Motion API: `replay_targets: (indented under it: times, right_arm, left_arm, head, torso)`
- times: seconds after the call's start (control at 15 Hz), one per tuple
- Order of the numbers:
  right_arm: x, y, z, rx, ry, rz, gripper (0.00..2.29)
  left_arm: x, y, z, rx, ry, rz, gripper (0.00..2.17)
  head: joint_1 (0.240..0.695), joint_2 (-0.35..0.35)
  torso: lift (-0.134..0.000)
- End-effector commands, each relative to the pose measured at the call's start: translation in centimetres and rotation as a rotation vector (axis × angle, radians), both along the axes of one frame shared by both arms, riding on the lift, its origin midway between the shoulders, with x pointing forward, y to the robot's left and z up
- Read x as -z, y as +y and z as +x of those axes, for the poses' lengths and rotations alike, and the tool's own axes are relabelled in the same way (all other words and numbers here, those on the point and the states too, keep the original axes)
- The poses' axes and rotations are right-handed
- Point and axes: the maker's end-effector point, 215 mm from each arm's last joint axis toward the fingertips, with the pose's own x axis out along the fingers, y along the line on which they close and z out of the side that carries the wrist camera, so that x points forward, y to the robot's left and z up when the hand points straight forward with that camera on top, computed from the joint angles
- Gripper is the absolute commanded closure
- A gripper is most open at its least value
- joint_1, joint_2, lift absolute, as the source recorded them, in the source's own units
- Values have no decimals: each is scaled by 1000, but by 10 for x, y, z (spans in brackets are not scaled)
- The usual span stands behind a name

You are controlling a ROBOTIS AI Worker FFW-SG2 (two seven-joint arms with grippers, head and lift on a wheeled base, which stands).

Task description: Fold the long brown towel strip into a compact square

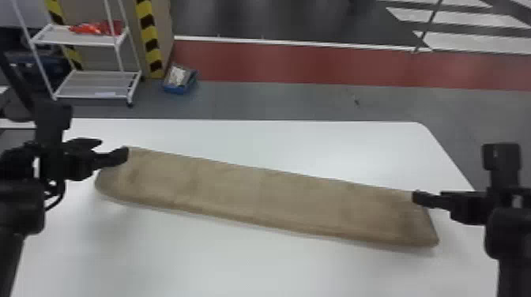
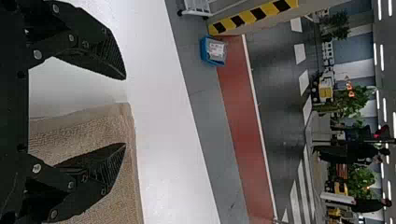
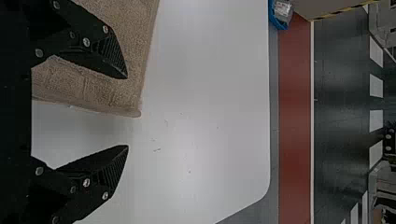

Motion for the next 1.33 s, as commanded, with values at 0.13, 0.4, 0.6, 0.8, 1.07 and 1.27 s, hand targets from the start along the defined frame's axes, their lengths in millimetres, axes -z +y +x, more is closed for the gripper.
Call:
replay_targets:
  times: [0.13, 0.4, 0.6, 0.8, 1.07, 1.27]
  right_arm:
    - [-2, -12, -8, 16, -5, -3, 43]
    - [-1, -12, -12, 16, -1, -7, 43]
    - [-4, -13, -15, 15, -14, -2, 46]
    - [-7, -14, -16, 24, -18, 5, 46]
    - [-7, -16, -17, 30, -18, 5, 46]
    - [-6, -20, -19, 37, -17, 6, 46]
  left_arm:
    - [16, 9, -8, -24, 74, 4, 232]
    - [36, 8, -20, -53, 179, -19, 333]
    - [51, 9, -31, -81, 267, -46, 387]
    - [53, 7, -34, -73, 281, -63, 697]
    - [54, 5, -40, -68, 288, -92, 1909]
    - [37, 12, -48, -67, 235, -95, 1912]
  head:
    - [695, -114]
    - [695, -116]
    - [695, -119]
    - [695, -120]
    - [695, -123]
    - [695, -128]
  torso:
    - [-125]
    - [-125]
    - [-125]
    - [-125]
    - [-125]
    - [-125]
